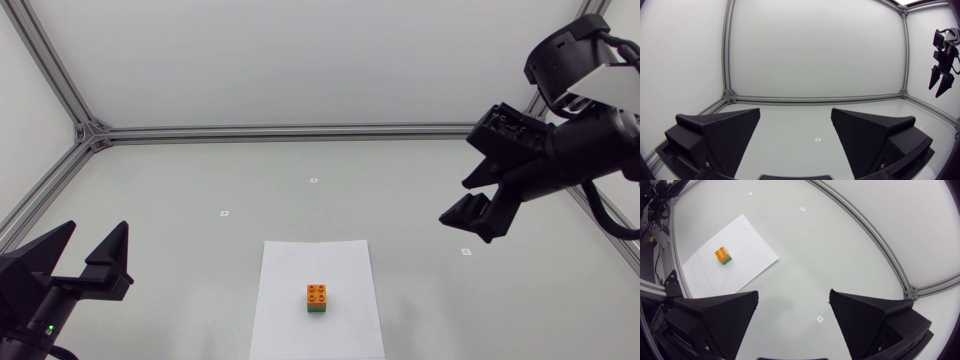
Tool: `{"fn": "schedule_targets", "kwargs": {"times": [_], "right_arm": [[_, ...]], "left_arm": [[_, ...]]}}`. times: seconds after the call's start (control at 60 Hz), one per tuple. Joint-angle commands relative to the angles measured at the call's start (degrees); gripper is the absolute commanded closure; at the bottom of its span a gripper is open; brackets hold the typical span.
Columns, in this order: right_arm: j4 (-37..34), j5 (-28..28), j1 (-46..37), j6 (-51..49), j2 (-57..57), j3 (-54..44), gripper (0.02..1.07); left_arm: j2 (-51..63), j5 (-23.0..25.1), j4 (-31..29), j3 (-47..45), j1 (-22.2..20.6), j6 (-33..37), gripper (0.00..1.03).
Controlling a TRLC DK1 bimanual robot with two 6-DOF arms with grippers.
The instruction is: Pick up the orange 2x2 brick with the right arm and stack it on top of the green 2x2 brick in the center
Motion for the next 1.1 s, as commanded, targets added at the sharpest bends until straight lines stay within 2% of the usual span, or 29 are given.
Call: {"fn": "schedule_targets", "kwargs": {"times": [0.0,0.217,0.583,0.617,0.683,0.783,0.95,1.083], "right_arm": [[1.1,-0.8,-3.3,0.0,-3.7,-3.0,0.06],[5.4,-1.2,-11.5,-2.0,-13.3,-9.9,0.06],[11.9,0.1,-18.4,-0.7,-29.7,-17.7,0.06],[12.8,0.8,-16.9,-0.1,-31.5,-18.6,0.06],[13.3,7.1,-14.2,-0.3,-34.0,-20.7,0.06],[17.6,6.7,-17.3,-0.3,-40.4,-25.0,0.06],[20.5,6.8,-17.7,-0.2,-47.6,-30.5,0.06],[26.9,8.3,-16.6,-0.1,-54.0,-38.8,0.06]], "left_arm": [[-0.5,0.3,-0.8,-2.3,0.2,0.7,0.04],[-0.5,0.3,-0.8,-2.3,0.2,0.7,0.04],[-0.5,0.3,-0.8,-2.3,0.2,0.7,0.04],[-0.5,0.3,-0.8,-2.3,0.2,0.7,0.04],[-0.5,0.3,-0.8,-2.3,0.2,0.7,0.04],[-0.5,0.3,-0.8,-2.3,0.2,0.7,0.04],[-0.5,0.3,-0.8,-2.3,0.2,0.7,0.04],[-0.5,0.3,-0.8,-2.3,0.2,0.7,0.04]]}}
